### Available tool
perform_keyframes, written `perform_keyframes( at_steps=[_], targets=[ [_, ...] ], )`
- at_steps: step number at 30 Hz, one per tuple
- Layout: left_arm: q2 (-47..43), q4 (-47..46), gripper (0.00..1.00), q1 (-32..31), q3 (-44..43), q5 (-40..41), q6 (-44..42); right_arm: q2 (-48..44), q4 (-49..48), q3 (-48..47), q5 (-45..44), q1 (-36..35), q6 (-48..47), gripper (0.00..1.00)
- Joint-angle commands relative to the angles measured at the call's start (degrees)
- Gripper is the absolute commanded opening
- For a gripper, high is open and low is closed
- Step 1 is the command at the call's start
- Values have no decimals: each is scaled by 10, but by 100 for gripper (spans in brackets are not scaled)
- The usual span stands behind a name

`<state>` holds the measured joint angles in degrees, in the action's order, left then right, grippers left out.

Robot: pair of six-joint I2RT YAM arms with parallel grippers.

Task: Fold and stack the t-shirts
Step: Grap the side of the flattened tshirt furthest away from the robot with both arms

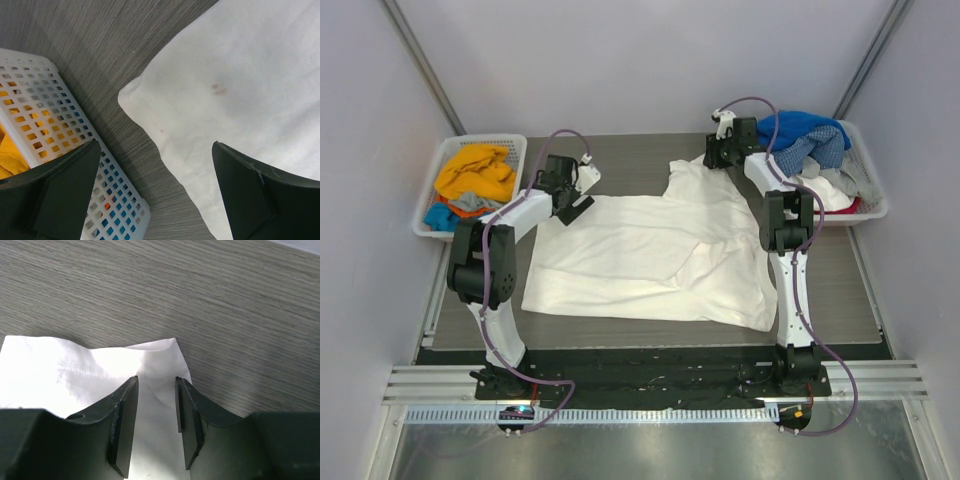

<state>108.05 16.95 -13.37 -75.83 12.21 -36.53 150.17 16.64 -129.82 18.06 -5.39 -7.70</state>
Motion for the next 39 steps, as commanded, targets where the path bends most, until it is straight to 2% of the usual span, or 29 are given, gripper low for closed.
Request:
perform_keyframes(
  at_steps=[1, 4, 6, 7, 8, 9, 10, 18, 23, 32, 39],
  targets=[
    [-14, -17, 100, 3, -19, 4, -9, -8, -8, 4, -29, -3, -27, 42],
    [-9, -24, 100, 8, -19, 5, -13, -9, -4, 5, -32, -2, -31, 35],
    [-3, -27, 100, 12, -24, 3, -9, -10, 0, 5, -32, -3, -31, 28],
    [1, -27, 100, 16, -27, 1, -7, -11, 1, 6, -32, -3, -31, 23],
    [5, -28, 100, 18, -34, -1, -3, -12, 3, 6, -33, -3, -30, 9],
    [7, -28, 100, 20, -37, -3, -1, -15, 3, 9, -36, -2, -28, 2],
    [8, -28, 100, 25, -41, -4, 1, -17, 4, 11, -36, -3, -26, 1],
    [16, -29, 100, 40, -66, -17, 18, -72, 5, 54, -39, -2, -26, 1],
    [54, -24, 100, 52, -108, -32, 24, -109, 8, 90, -38, -3, -33, 1],
    [170, 115, 95, 82, -272, -135, 66, -176, -6, 188, -33, -3, -46, 1],
    [222, 170, 91, 84, -328, -133, 63, -237, -26, 247, -77, -2, -70, 1]
  ],
)
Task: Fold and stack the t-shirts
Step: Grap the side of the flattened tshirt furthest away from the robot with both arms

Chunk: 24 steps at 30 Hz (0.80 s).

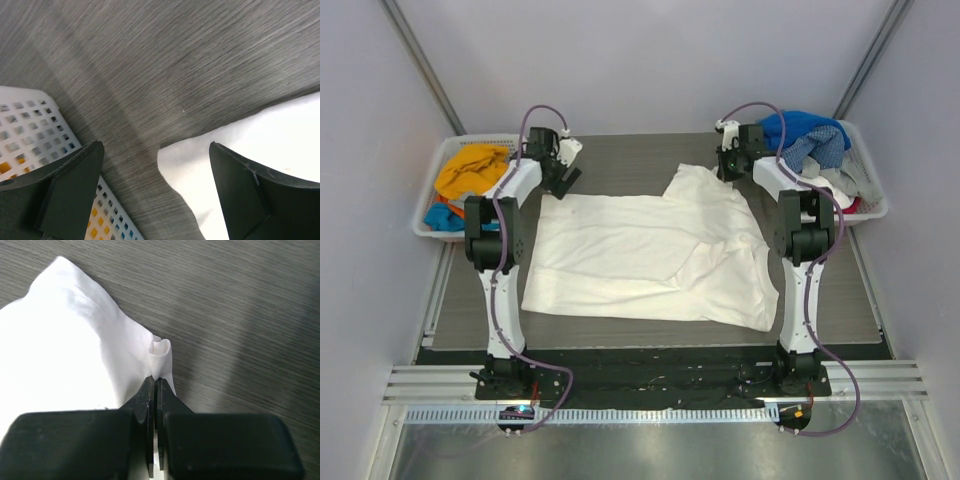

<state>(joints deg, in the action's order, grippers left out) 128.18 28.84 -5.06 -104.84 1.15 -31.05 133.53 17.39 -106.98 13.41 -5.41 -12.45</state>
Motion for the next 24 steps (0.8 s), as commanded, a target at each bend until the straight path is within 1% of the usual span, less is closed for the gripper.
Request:
perform_keyframes(
  at_steps=[1, 7, 13, 15, 17, 19, 24],
  targets=[
    [26, 56, 91, 3, -42, -23, 8, -80, -33, 23, -34, -2, -28, 1],
    [60, 92, 85, 2, -85, -32, 5, -114, -32, 53, -40, -2, -43, 1],
    [81, 126, 75, 3, -113, -44, 13, -132, -33, 81, -42, -2, -57, 1],
    [79, 133, 71, 3, -108, -50, 17, -137, -33, 91, -46, -2, -64, 1],
    [67, 136, 67, 2, -86, -55, 15, -143, -36, 99, -53, -2, -68, 1],
    [55, 128, 66, 3, -56, -54, 11, -150, -38, 103, -55, -2, -73, 1],
    [35, 140, 59, 7, -25, -63, 11, -159, -38, 108, -67, -3, -84, 1]
  ],
)
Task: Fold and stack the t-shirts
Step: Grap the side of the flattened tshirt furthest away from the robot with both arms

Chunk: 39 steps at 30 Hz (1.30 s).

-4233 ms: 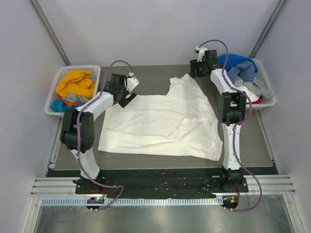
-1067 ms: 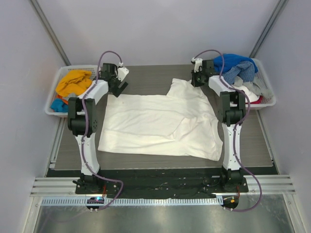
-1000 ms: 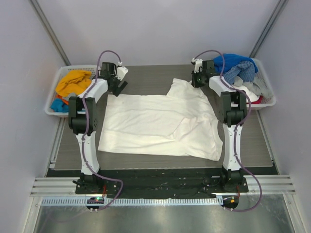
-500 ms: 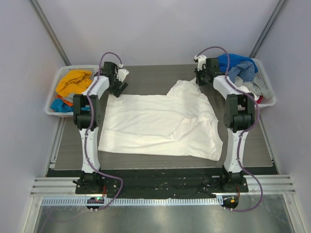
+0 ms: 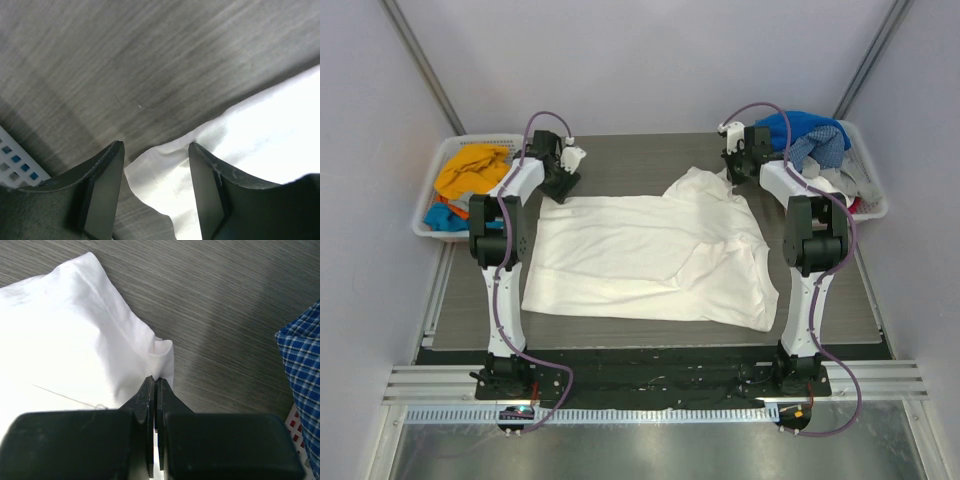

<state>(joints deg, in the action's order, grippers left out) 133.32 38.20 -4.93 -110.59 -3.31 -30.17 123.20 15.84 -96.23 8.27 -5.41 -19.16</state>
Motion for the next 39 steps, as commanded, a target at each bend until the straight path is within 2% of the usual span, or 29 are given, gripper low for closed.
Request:
perform_keyframes(
  at_steps=[1, 9, 11, 16, 18, 19, 24, 29, 39],
  targets=[
    [-17, 50, 57, 6, 39, -21, 2, -57, -22, 1, -18, -2, -18, 1],
    [-16, 103, 50, 6, 54, -48, -9, -79, -22, 17, -49, -2, -43, 1],
    [-6, 121, 45, 5, 48, -51, -14, -86, -23, 21, -62, -2, -48, 1],
    [14, 162, 25, 6, 16, -71, -16, -100, -30, 26, -101, -3, -63, 1],
    [19, 173, 21, 5, 9, -75, -15, -107, -30, 29, -104, -3, -65, 1],
    [20, 174, 15, 6, 8, -75, -15, -110, -30, 30, -105, -3, -65, 1],
    [20, 175, 1, 5, -2, -75, -9, -113, -28, 27, -104, -2, -61, 1],
    [12, 163, 0, 5, -30, -71, 12, -114, -24, 25, -103, -6, -58, 1],
    [6, 187, 0, -1, -153, -51, 33, -133, -16, 25, -104, -8, -57, 1]
  ],
)
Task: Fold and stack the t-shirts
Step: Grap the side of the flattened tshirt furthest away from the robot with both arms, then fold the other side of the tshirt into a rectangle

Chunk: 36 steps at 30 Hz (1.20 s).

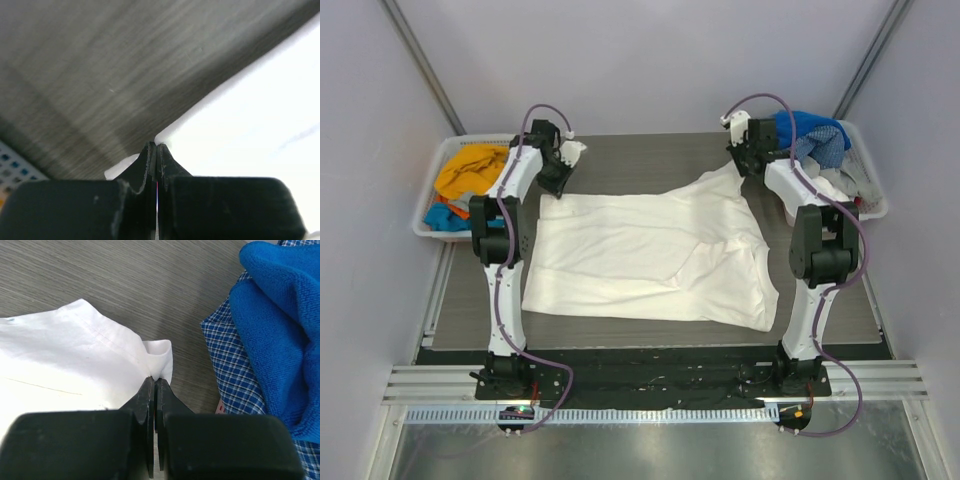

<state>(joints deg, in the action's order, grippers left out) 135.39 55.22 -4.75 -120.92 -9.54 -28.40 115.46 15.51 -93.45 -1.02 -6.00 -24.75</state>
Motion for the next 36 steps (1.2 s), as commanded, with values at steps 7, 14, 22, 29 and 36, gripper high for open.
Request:
perform_keyframes(
  at_steps=[7, 14, 22, 29, 36],
  targets=[
    [-57, 14, 0, -7, -13, 18, 9, -94, -1, 25, -7, -2, -4, 1],
    [-130, 3, 0, -15, 72, 17, 9, -158, 12, 78, 3, -3, -4, 1],
    [-205, 14, 0, -24, 129, 19, 10, -242, 44, 158, 30, -8, -6, 1],
    [-269, 10, 0, -40, 201, 30, 10, -327, 88, 230, 44, -13, -17, 1],
    [-314, -8, 0, -47, 276, 38, 11, -407, 160, 292, 63, -14, -42, 1]
  ],
)
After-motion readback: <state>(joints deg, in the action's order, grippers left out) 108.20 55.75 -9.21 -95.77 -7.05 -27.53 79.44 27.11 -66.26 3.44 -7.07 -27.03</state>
